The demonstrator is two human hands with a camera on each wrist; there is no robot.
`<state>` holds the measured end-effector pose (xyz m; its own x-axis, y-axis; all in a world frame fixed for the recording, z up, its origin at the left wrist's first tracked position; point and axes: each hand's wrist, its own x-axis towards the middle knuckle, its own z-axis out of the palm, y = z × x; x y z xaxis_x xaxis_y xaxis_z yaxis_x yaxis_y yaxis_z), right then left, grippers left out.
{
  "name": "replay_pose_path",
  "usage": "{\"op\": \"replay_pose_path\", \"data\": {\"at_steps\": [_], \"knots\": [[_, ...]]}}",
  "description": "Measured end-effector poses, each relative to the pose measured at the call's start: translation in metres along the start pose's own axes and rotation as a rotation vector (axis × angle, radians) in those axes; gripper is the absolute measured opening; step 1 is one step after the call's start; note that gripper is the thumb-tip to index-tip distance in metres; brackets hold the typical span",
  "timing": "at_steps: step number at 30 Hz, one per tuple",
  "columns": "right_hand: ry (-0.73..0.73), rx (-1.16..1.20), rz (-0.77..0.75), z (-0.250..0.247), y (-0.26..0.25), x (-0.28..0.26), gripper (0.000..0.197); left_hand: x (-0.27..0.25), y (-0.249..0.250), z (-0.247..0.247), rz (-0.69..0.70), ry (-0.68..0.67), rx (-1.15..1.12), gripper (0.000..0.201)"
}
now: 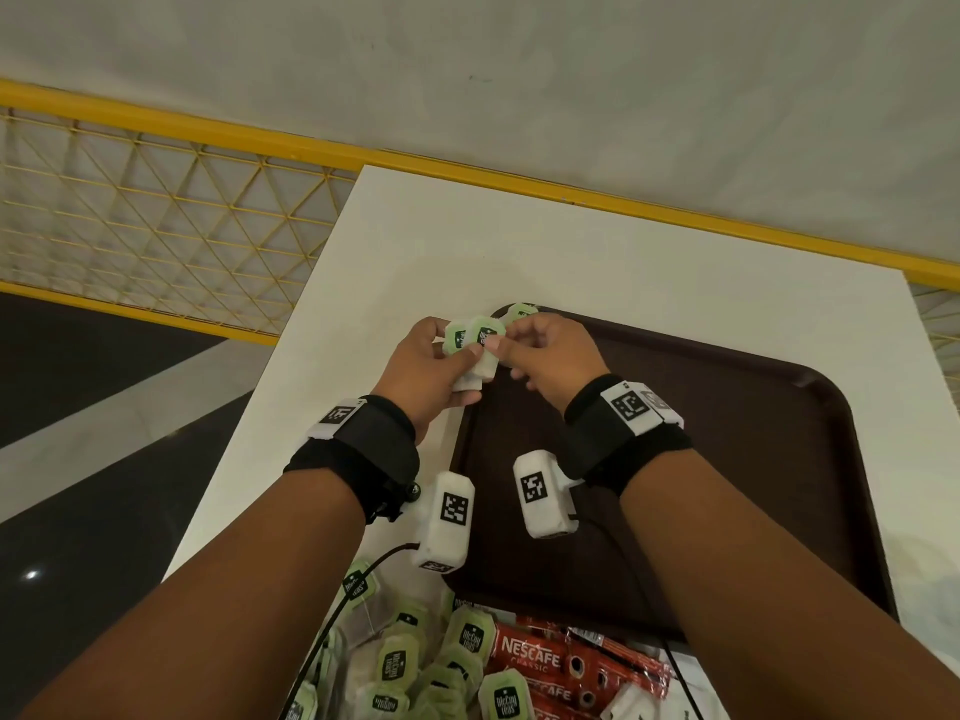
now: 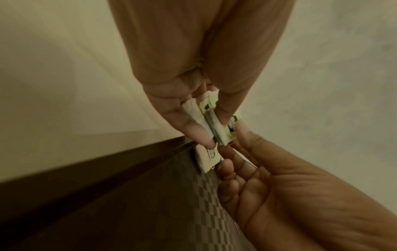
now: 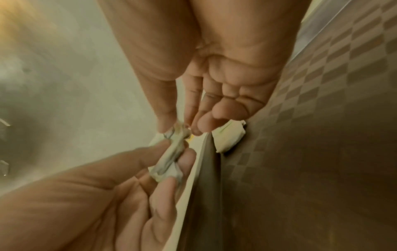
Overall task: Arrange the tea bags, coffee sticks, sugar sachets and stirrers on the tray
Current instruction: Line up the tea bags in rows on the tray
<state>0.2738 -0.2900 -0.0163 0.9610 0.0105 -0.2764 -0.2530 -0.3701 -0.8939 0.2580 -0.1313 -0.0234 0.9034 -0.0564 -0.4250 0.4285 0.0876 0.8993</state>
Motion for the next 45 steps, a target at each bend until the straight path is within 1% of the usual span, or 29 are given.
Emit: {"op": "replay_pose_path", "data": {"at_steps": [2,5,8,11,13,15,17,20,22,25,27,29,31,33,34,35,38,41,43,45], "knots": [[0.026,0.038,0.001,0.001,0.003,0.000,0.017,0.000,-0.001,0.001,0.005,-0.002,0.017,0.024],[0.013,0.120,0.057,0.001,0.007,-0.001,0.017,0.000,-0.003,0.001,0.010,-0.001,0.035,0.022],[0.014,0.173,0.069,0.001,0.012,-0.003,0.013,-0.001,-0.004,0.000,0.016,0.002,0.030,0.017],[0.073,0.185,0.105,-0.002,0.020,-0.001,0.011,-0.002,-0.003,-0.005,0.008,0.039,-0.001,0.012],[0.104,0.136,0.134,-0.005,0.024,0.002,0.012,-0.002,-0.004,-0.011,-0.006,0.060,-0.012,0.009],[0.117,0.060,0.131,-0.006,0.026,0.006,0.011,-0.004,-0.006,-0.016,-0.007,0.069,-0.004,0.005],[0.134,-0.008,0.123,-0.006,0.026,0.010,0.016,-0.007,-0.006,-0.020,-0.003,0.067,0.012,0.003],[0.166,-0.068,0.121,-0.004,0.027,0.016,0.022,-0.009,-0.006,-0.022,0.000,0.066,0.056,0.012],[0.190,-0.109,0.119,-0.003,0.028,0.019,0.020,-0.010,-0.005,-0.023,0.009,0.061,0.098,0.016],[0.228,-0.145,0.120,-0.004,0.028,0.020,0.020,-0.011,-0.003,-0.023,0.018,0.050,0.157,0.019],[0.260,-0.157,0.091,-0.006,0.025,0.018,0.021,-0.012,-0.003,-0.023,0.022,0.043,0.194,0.019],[0.232,-0.177,0.006,-0.008,0.018,0.010,0.014,-0.012,-0.002,-0.022,0.026,0.026,0.222,0.019],[0.087,-0.196,-0.108,-0.008,0.007,-0.002,0.006,-0.014,0.000,-0.020,0.019,-0.015,0.241,0.020],[-0.082,-0.228,-0.167,-0.006,-0.002,-0.014,0.014,-0.016,0.002,-0.017,0.009,-0.069,0.255,0.022],[-0.125,-0.256,-0.179,-0.005,-0.002,-0.016,0.016,-0.016,0.003,-0.015,0.008,-0.089,0.265,0.023],[-0.137,-0.282,-0.187,-0.005,0.000,-0.016,0.015,-0.016,0.003,-0.015,0.008,-0.100,0.274,0.024],[-0.082,-0.273,-0.164,-0.007,0.012,-0.018,0.012,-0.016,0.002,-0.013,-0.005,-0.098,0.256,0.023],[-0.035,-0.126,-0.070,-0.007,0.023,-0.021,0.014,-0.018,0.002,-0.011,-0.064,-0.055,0.118,0.013],[0.009,-0.037,-0.005,-0.004,0.027,-0.020,0.011,-0.019,0.003,-0.012,-0.090,-0.014,0.026,0.018],[0.062,-0.002,0.034,0.000,0.029,-0.015,0.006,-0.021,0.003,-0.014,-0.080,0.019,0.023,0.022]]}}
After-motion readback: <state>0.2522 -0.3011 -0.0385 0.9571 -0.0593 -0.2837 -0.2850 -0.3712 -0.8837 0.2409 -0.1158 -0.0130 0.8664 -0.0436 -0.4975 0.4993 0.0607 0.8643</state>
